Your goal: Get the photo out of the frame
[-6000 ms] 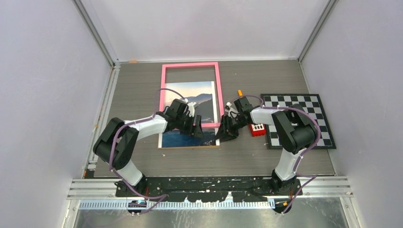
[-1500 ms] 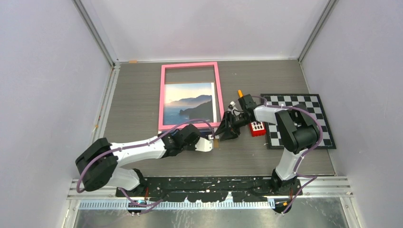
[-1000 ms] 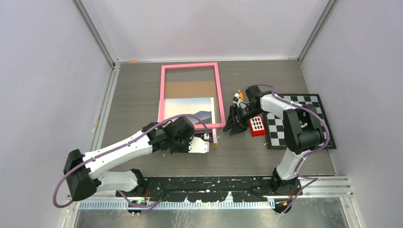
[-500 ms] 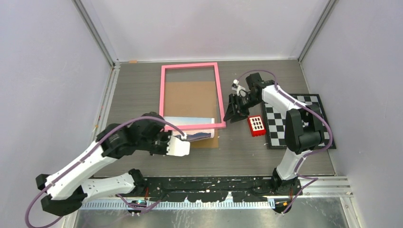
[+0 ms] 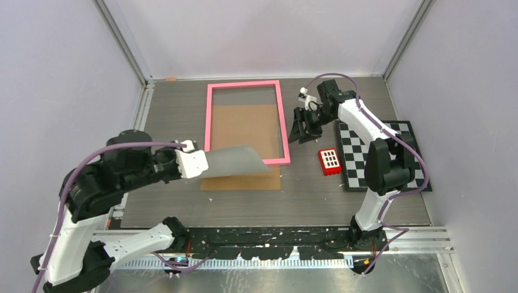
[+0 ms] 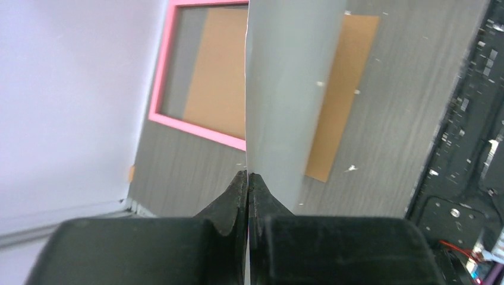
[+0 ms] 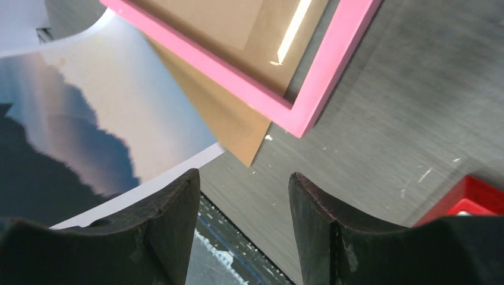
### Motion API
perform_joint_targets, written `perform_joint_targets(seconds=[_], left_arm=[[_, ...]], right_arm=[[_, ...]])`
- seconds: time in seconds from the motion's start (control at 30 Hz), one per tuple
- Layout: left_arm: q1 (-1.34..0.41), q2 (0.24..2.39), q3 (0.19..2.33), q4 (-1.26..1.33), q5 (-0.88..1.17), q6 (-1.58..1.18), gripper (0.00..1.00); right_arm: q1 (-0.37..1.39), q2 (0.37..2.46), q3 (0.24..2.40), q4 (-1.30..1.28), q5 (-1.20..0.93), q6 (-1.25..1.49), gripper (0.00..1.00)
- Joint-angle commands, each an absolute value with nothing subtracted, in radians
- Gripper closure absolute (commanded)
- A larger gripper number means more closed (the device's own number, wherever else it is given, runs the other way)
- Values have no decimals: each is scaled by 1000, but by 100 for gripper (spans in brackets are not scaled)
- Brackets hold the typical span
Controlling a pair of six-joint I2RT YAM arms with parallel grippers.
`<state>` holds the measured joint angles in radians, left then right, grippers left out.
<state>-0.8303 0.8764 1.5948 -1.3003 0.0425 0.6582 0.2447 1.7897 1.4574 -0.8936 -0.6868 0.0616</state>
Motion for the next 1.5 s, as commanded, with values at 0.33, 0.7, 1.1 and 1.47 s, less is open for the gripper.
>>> perform_joint_targets(seconds=[0.33,0.7,1.1,1.47], left_arm=[[-616,1037,1687,-874,-248,714,100],[-490,1356,1839,-530,-287,836,100],[-428,1476,1727,-325,-146,799,100],[-454,1391,1554,-398,-46,618,100]], right_arm=[[237,2032,1751,-812,-482,201,36],[256,2192,1789,-761,-563,262,39],[290,2130,1538,-688,-608,252,53],[399,2022,1379,-722,-589,141,72]])
